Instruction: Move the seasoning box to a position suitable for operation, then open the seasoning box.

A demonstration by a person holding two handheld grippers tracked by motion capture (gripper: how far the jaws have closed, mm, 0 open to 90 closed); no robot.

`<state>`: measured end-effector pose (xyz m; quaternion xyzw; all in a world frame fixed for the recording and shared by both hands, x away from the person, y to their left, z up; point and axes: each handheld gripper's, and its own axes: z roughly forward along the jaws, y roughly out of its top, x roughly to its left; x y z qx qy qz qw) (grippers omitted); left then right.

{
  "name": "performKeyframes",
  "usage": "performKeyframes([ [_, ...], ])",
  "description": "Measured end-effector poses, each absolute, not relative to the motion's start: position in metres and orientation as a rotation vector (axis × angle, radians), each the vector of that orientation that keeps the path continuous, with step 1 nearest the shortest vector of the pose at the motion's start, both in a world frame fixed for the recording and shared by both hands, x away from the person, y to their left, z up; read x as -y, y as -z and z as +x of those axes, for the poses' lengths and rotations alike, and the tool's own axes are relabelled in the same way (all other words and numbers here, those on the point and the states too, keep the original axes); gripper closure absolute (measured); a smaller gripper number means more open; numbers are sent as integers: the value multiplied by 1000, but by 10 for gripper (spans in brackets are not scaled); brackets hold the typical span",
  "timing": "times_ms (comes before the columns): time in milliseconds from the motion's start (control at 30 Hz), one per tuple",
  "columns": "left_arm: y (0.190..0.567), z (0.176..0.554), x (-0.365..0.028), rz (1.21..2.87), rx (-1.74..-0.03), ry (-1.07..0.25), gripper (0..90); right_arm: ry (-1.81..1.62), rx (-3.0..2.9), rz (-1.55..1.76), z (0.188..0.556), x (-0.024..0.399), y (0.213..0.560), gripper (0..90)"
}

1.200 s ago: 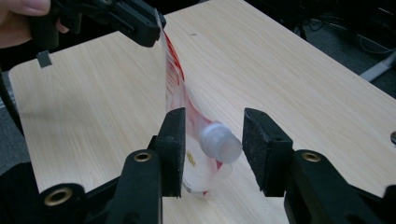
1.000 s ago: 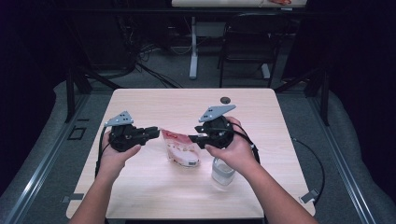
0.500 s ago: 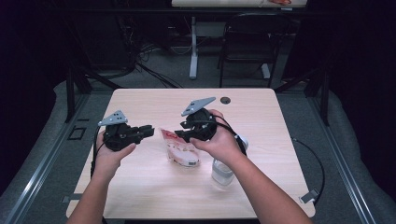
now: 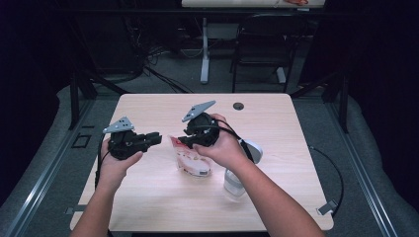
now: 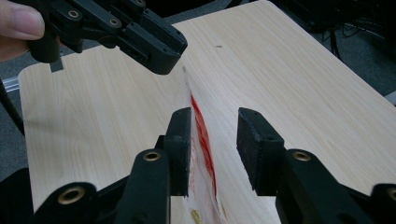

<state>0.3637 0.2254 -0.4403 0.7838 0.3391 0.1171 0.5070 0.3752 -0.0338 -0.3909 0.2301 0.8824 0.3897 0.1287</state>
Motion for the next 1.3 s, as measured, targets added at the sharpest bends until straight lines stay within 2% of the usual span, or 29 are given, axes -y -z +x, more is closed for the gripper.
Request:
performKeyframes([
  [400,442,365,-224,1895,-817,-282,766,-1059,-2624,657,381,25,399,674],
  [933,442,364,-224,1904,-818,-288,754,-936,-2686,619,386,14,408,803],
  [1300,442,365,-225,1901,-821,-286,749,-923,-2697,607,388,13,409,848],
])
